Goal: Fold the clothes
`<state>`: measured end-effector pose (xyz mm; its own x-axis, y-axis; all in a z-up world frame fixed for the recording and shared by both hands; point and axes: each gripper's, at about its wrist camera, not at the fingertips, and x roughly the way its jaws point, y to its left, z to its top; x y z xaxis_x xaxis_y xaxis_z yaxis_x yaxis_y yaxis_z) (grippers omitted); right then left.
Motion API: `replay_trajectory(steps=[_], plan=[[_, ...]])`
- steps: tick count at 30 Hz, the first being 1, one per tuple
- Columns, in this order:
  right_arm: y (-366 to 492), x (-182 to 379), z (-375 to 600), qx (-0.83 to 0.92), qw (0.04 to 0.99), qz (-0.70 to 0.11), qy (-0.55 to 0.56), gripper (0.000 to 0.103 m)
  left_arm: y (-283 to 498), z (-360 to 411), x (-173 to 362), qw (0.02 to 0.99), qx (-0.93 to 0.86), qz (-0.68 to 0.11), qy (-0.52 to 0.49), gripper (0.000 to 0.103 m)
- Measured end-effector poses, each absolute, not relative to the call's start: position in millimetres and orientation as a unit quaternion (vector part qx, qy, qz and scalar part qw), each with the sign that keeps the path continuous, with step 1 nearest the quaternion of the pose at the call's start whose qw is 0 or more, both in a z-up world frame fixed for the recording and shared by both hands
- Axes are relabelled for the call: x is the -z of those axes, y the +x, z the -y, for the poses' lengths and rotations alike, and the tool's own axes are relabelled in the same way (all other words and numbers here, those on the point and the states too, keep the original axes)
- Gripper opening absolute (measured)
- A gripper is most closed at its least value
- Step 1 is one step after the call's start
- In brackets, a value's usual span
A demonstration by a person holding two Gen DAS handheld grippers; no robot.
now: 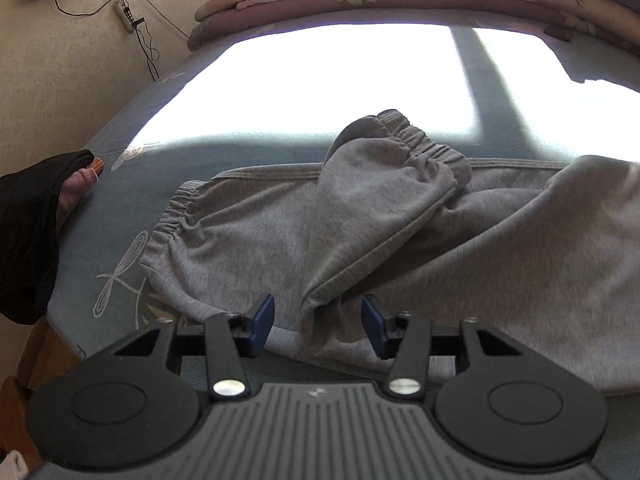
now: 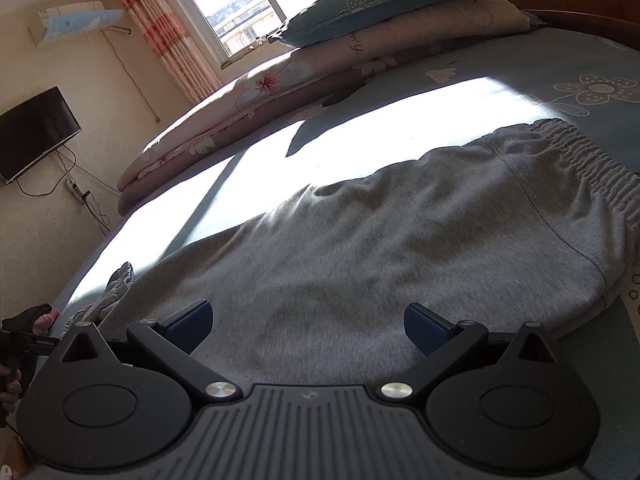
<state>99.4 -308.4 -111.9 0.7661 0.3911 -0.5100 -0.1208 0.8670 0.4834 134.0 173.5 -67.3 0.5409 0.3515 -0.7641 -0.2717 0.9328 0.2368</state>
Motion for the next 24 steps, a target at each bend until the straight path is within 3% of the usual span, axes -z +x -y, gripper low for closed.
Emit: replay_trajectory(steps=[2,4,11,16,17,19,24], plan=[[100,113,308,-0.140,0.914,-0.313,0.218,0.103,142,-164,60,0.886,-0.162,-0.430,0.059,0.053],[101,114,308,-0.142,0.913,-0.314,0.219,0.103,155,-154,56,0.892,-0.151,-0.418,0.079,0.061],[102,115,306,-0.139,0.912,-0.320,0.216,0.103,225,-122,79,0.884,-0.127,-0.428,0.143,0.061],[104,115,305,-0.137,0.912,-0.322,0.212,0.103,247,-103,105,0.844,-0.157,-0.440,0.264,0.062],[104,115,305,-0.137,0.912,-0.322,0.212,0.103,248,-104,106,0.842,-0.162,-0.440,0.268,0.059],[104,115,306,-0.136,0.912,-0.323,0.212,0.103,242,-110,99,0.849,-0.170,-0.431,0.252,0.024],[106,116,306,-0.134,0.911,-0.326,0.213,0.103,214,-139,74,0.868,-0.203,-0.401,0.210,0.019]])
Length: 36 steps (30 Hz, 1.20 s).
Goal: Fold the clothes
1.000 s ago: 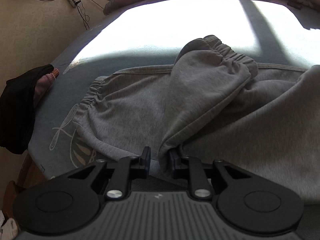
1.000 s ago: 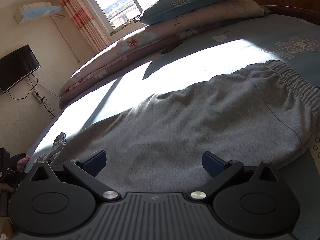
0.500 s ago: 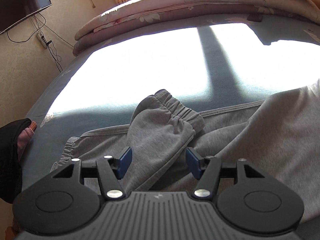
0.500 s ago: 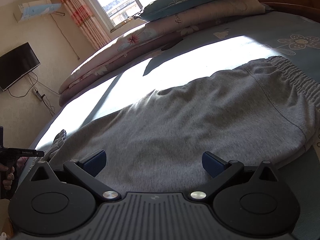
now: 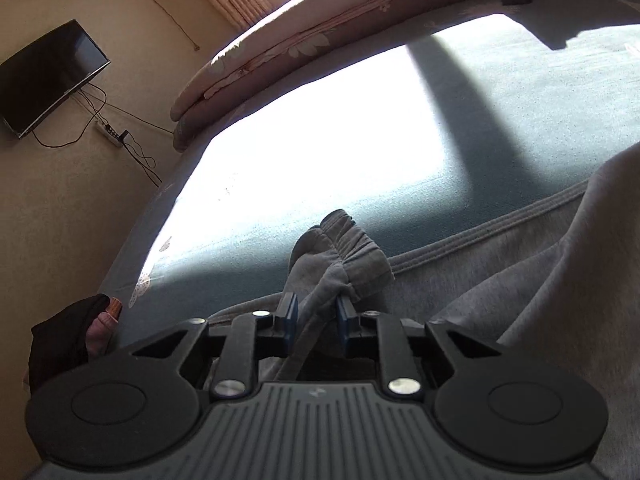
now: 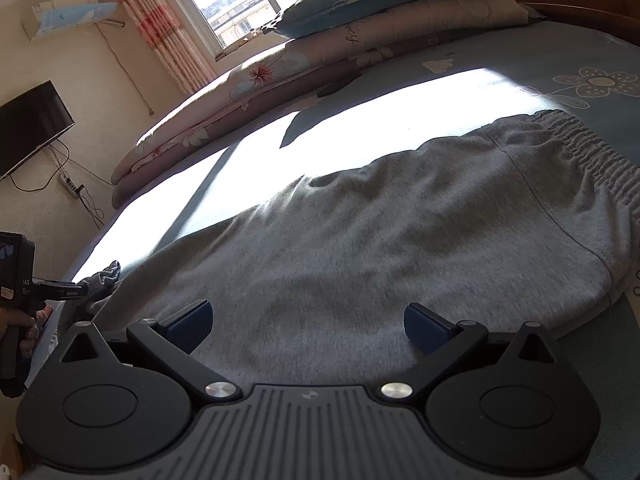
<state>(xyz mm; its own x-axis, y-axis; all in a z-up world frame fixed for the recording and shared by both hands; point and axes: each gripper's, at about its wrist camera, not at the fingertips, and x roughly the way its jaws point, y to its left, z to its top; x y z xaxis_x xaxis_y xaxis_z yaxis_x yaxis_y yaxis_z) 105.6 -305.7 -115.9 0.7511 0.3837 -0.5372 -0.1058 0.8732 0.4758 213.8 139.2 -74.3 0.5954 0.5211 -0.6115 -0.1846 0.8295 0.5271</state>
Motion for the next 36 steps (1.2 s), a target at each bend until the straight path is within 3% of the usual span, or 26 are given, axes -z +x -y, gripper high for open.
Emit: replay_trajectory(steps=[13,18,20,22,24,29,33,36], plan=[[106,119,294,-0.128,0.918,-0.330,0.181,0.103,156,-276,82,0.842,-0.332,-0.423,0.046,0.020],[107,121,288,-0.123,0.922,-0.332,0.160,0.103,148,-257,66,0.881,-0.283,-0.379,0.029,0.025],[107,122,285,-0.121,0.924,-0.331,0.146,0.103,149,-238,56,0.900,-0.244,-0.360,0.025,0.032],[107,124,282,-0.118,0.927,-0.330,0.133,0.103,152,-211,47,0.925,-0.187,-0.332,0.008,0.046],[107,127,278,-0.110,0.930,-0.329,0.120,0.103,154,-189,45,0.938,-0.137,-0.317,-0.016,0.050],[105,138,258,-0.082,0.946,-0.313,0.022,0.103,173,-143,66,0.950,-0.059,-0.304,-0.034,0.051],[97,121,233,-0.099,0.942,-0.314,-0.061,0.102,183,-152,79,0.948,-0.026,-0.308,-0.073,0.052],[94,85,222,-0.182,0.935,-0.295,-0.073,0.094,185,-177,83,0.939,0.005,-0.321,-0.124,0.052]])
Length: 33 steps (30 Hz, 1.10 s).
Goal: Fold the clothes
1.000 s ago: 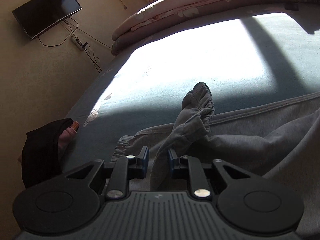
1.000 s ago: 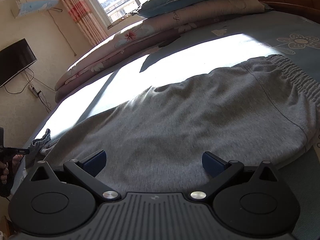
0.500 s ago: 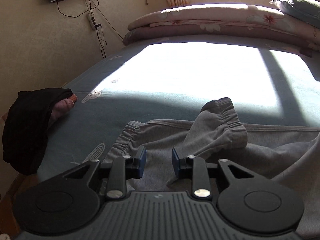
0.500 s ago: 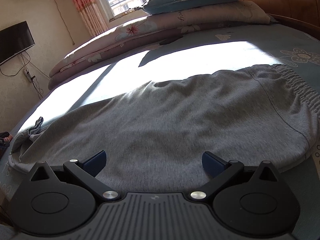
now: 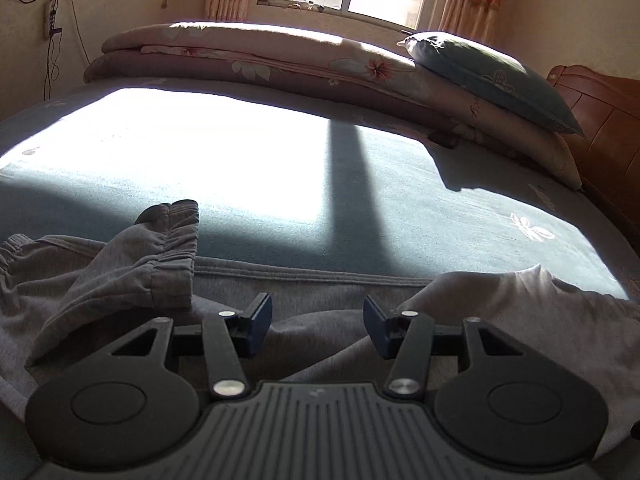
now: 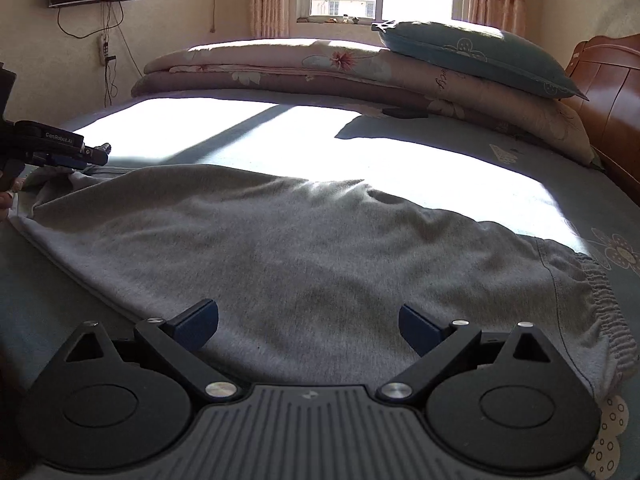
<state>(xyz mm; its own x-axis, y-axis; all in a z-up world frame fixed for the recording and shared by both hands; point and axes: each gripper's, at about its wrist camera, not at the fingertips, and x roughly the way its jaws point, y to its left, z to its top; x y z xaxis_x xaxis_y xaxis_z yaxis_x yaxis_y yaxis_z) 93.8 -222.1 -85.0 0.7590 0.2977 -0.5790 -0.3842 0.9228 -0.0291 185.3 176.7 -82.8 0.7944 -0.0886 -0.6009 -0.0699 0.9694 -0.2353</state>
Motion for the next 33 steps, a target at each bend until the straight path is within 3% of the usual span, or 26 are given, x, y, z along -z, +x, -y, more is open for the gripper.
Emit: replay_trajectory(steps=[7,12,23,29,33], plan=[[151,10,136,-0.297,0.904,-0.268,-0.150,0.049,185,-229,95,0.924,0.027,-0.306,-0.227,0.055],[217,1,48,-0.368,0.874,-0.259,-0.181,0.038,188,-250,108,0.912,0.020,-0.314,-0.265,0.055],[267,84,-73,-0.476,0.780,-0.328,-0.239,0.038,178,-286,113,0.906,-0.123,-0.312,-0.258,0.055],[234,99,-81,-0.482,0.762,-0.287,-0.324,0.038,175,-297,115,0.901,-0.167,-0.305,-0.257,0.056],[229,101,-90,-0.477,0.755,-0.258,-0.368,0.047,175,-299,117,0.900,-0.152,-0.308,-0.267,0.056]])
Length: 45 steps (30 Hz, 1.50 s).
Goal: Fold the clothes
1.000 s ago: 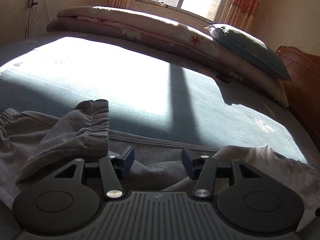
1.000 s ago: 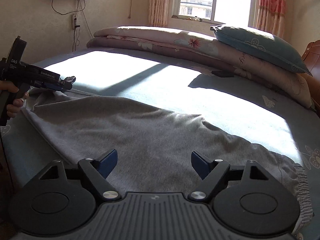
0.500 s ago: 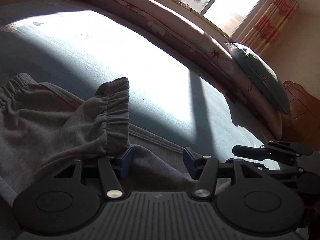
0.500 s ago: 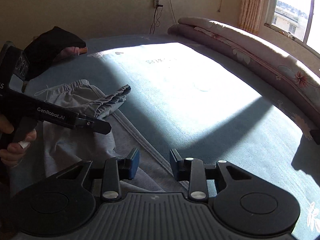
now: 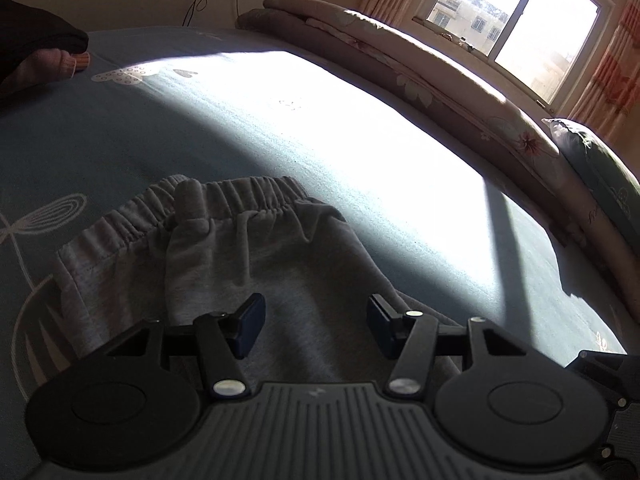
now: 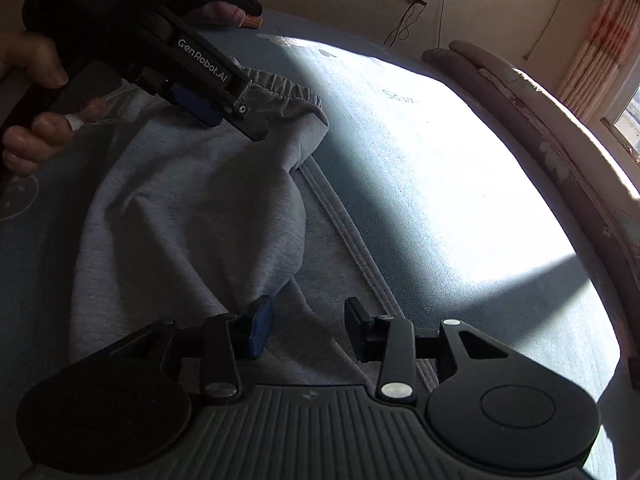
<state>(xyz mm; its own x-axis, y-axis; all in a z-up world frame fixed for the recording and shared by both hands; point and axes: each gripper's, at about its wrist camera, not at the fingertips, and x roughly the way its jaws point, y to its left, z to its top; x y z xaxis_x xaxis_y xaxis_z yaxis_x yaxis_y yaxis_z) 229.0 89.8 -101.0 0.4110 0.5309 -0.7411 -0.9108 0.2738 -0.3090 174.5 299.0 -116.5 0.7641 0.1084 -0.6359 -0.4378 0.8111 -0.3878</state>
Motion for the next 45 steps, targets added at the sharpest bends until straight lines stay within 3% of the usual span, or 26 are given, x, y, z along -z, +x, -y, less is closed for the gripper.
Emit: replay_trajectory(steps=[3,5,6,7,12,16,19,23,25,29,33,38,41,45], plan=[[244,100,-88,-0.493,0.744,-0.301,-0.337,0.045,173,-303,118,0.897,-0.150,-0.308,-0.279,0.058],[254,98,-85,-0.506,0.734,-0.336,-0.303,0.027,172,-308,119,0.893,-0.153,-0.307,-0.292,0.058],[253,97,-83,-0.510,0.732,-0.338,-0.300,0.013,171,-311,120,0.891,-0.152,-0.305,-0.299,0.058],[248,96,-82,-0.512,0.731,-0.328,-0.310,0.006,170,-312,121,0.890,-0.151,-0.303,-0.306,0.058],[241,83,-85,-0.485,0.772,-0.265,-0.314,0.005,166,-315,118,0.891,-0.153,-0.283,-0.321,0.058],[256,87,-94,-0.463,0.793,-0.267,-0.294,0.006,166,-317,118,0.890,-0.163,-0.285,-0.316,0.059],[261,105,-102,-0.437,0.794,-0.274,-0.322,0.015,166,-319,119,0.887,-0.174,-0.283,-0.320,0.059],[259,90,-100,-0.439,0.811,-0.259,-0.288,0.019,162,-323,118,0.884,-0.203,-0.278,-0.316,0.059],[257,80,-98,-0.444,0.817,-0.248,-0.273,0.029,160,-325,117,0.882,-0.223,-0.275,-0.312,0.059],[267,63,-105,-0.465,0.815,-0.257,-0.232,0.034,158,-330,118,0.873,-0.248,-0.276,-0.316,0.059],[285,60,-124,-0.490,0.803,-0.286,-0.182,0.048,152,-334,116,0.870,-0.259,-0.265,-0.327,0.059],[304,66,-155,-0.485,0.801,-0.318,-0.152,0.048,122,-346,95,0.879,-0.308,-0.167,-0.322,0.059],[298,63,-155,-0.493,0.800,-0.318,-0.128,0.048,117,-362,95,0.873,-0.340,-0.176,-0.302,0.058],[284,57,-140,-0.497,0.798,-0.317,-0.125,0.048,118,-396,114,0.857,-0.266,-0.202,-0.392,0.056]])
